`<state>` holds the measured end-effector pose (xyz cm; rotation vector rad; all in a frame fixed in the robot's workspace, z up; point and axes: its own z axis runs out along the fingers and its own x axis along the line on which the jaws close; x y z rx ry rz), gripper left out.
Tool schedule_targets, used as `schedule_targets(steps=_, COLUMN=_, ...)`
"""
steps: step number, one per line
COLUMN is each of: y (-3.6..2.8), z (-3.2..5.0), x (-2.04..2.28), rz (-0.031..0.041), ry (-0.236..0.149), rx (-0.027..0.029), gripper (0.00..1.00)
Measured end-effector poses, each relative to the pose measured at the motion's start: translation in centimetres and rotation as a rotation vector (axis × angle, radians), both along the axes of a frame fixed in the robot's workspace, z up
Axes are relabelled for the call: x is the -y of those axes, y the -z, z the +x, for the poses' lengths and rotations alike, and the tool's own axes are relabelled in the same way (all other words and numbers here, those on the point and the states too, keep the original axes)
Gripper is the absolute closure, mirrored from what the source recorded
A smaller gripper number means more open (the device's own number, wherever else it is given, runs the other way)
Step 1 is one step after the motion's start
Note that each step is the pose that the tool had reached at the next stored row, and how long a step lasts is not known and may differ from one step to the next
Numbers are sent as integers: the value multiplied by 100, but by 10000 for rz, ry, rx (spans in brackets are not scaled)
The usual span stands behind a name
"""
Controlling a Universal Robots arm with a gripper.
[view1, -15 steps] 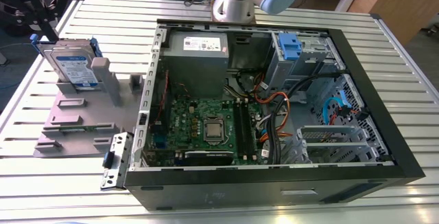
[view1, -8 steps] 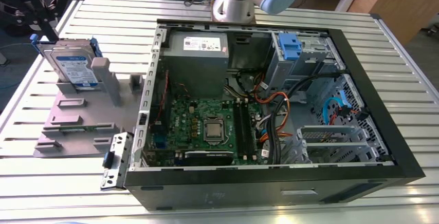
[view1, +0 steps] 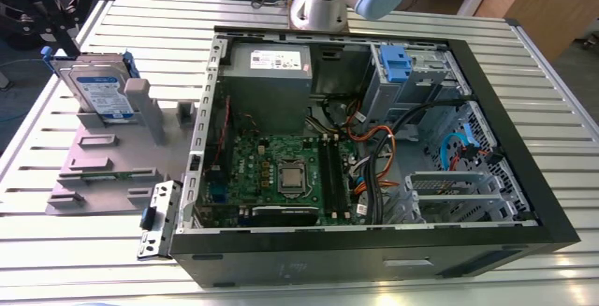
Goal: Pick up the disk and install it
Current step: 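Pick up the disk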
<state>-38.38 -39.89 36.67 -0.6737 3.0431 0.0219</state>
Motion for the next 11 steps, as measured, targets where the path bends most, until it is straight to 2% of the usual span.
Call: schedule_targets(steps=11, y=0, z=0, x=0, rz=0, ry=-69, rx=0, gripper=89)
